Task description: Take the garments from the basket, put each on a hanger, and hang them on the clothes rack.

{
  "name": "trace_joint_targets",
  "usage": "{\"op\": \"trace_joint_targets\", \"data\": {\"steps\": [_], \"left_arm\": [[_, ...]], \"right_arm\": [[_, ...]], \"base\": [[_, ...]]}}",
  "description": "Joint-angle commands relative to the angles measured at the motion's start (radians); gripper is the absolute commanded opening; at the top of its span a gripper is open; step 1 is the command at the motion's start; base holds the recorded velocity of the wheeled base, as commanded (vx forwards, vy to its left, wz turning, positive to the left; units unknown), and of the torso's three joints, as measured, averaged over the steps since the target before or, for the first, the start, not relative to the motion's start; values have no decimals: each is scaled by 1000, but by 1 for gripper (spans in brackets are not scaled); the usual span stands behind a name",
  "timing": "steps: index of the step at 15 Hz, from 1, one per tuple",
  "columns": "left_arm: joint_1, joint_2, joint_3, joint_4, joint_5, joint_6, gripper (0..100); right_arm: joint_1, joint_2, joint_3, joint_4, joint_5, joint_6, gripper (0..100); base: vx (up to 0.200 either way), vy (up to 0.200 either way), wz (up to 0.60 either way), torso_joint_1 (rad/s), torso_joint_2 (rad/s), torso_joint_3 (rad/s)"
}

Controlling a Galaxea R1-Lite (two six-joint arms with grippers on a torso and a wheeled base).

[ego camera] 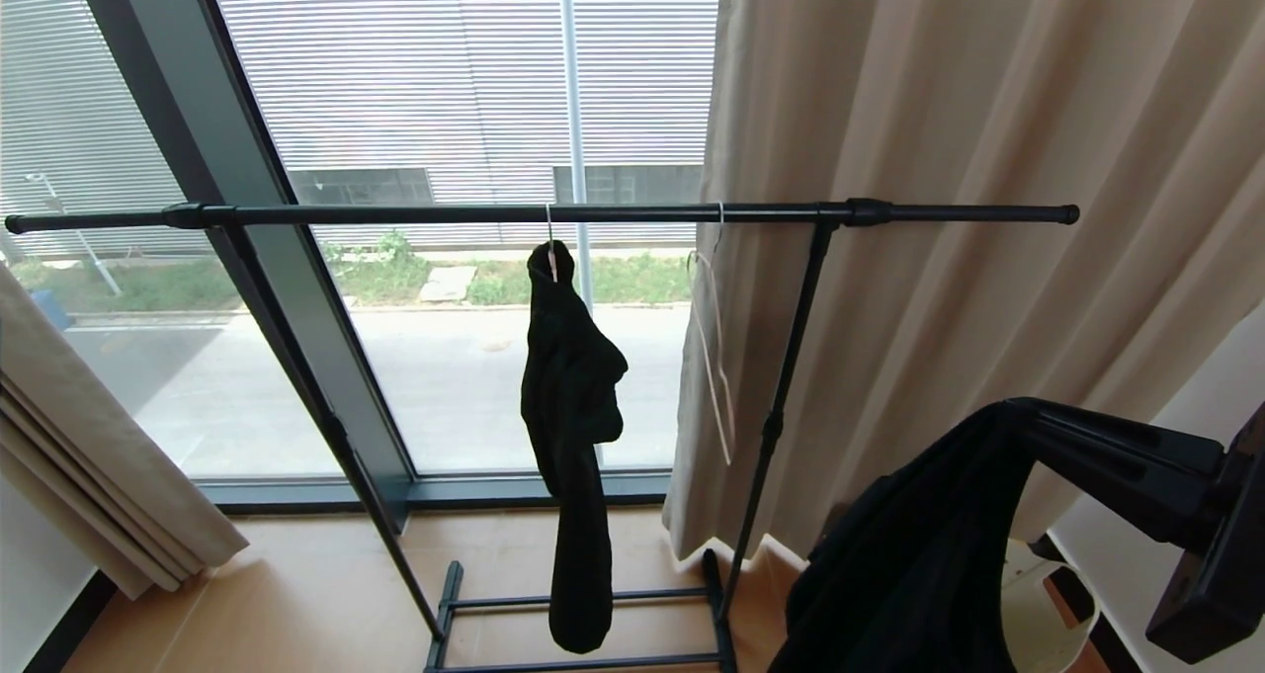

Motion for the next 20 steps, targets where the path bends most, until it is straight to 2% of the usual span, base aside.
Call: {"op": "trace_joint_targets", "data": {"steps": [1, 4, 6, 13, 15, 17, 19, 20], "left_arm": [[1, 1, 0, -1, 1, 1, 100], [-1, 1, 0, 1, -2, 0, 100], [-4, 10, 0, 2, -10, 12, 100], [-2, 50, 0, 2, -28, 43, 100], [-2, 139, 0, 2, -31, 92, 100], [-7, 260, 0, -5, -79, 117, 100], [-11, 559, -141, -7, -209, 94, 100], [-30, 725, -221, -8, -221, 74, 100]], "right_arm": [[0, 1, 12, 0, 0, -1, 0], [0, 6, 41, 6, 2, -16, 0], [0, 2, 67, 6, 0, -100, 0], [5, 33, 90, 10, -6, -106, 0], [5, 73, 85, 0, -7, -105, 0], [5, 91, 79, -6, -40, -103, 0], [20, 113, 44, -6, -52, -85, 0], [37, 134, 19, -4, -55, -68, 0]], "base": [[0, 0, 0, 0, 0, 0], [0, 0, 0, 0, 0, 0], [0, 0, 0, 0, 0, 0], [0, 0, 0, 0, 0, 0], [0, 0, 0, 0, 0, 0], [0, 0, 0, 0, 0, 0], [0, 0, 0, 0, 0, 0], [0, 0, 0, 0, 0, 0]]}}
